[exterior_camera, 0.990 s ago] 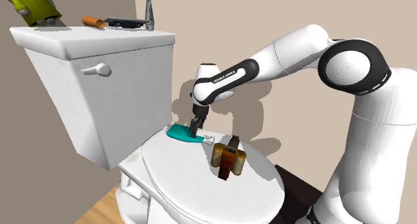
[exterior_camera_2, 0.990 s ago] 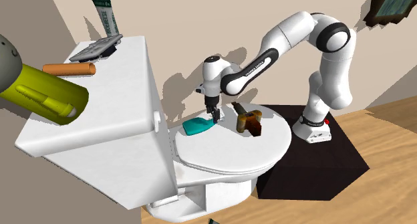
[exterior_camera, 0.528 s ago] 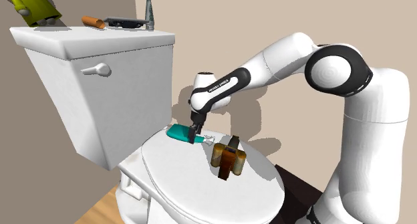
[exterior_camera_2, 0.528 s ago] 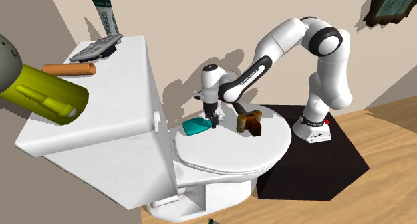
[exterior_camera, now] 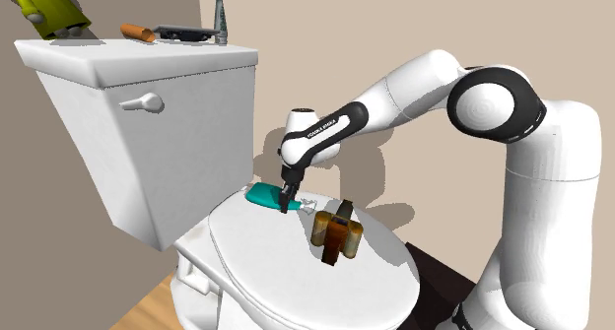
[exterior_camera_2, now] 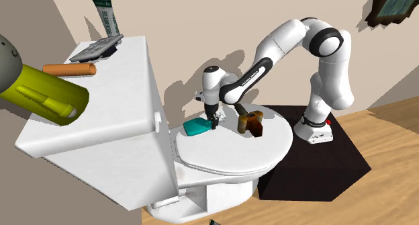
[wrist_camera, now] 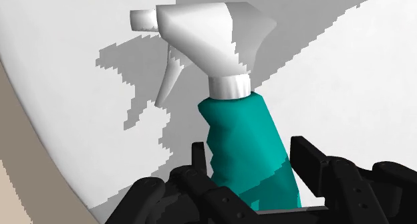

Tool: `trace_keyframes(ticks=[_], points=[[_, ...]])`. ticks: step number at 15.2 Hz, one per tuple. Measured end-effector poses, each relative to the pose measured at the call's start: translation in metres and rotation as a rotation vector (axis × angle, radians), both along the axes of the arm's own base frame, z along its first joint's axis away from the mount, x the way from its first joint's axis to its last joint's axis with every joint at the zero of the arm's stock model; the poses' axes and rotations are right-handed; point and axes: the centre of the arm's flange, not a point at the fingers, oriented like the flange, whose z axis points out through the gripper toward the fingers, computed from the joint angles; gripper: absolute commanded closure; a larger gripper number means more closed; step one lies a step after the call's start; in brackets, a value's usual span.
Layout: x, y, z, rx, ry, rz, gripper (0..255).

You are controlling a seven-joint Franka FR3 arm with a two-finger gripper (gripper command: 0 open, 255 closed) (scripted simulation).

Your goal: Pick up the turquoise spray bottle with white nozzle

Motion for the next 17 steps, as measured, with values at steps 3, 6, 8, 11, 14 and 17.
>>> trace_keyframes(ticks=[3,6,8,11,14,17], points=[[0.0,0.0,0.0,0.0,0.0,0.0,255],[0.0,0.001,0.005,0.0,0.002,0.001,255],[0.0,0.001,0.015,0.0,0.002,0.001,255],[0.0,0.0,0.03,0.0,0.002,0.001,255],[0.0,0.0,0.045,0.0,0.002,0.001,255],[0.0,0.001,0.061,0.0,0.003,0.001,255]])
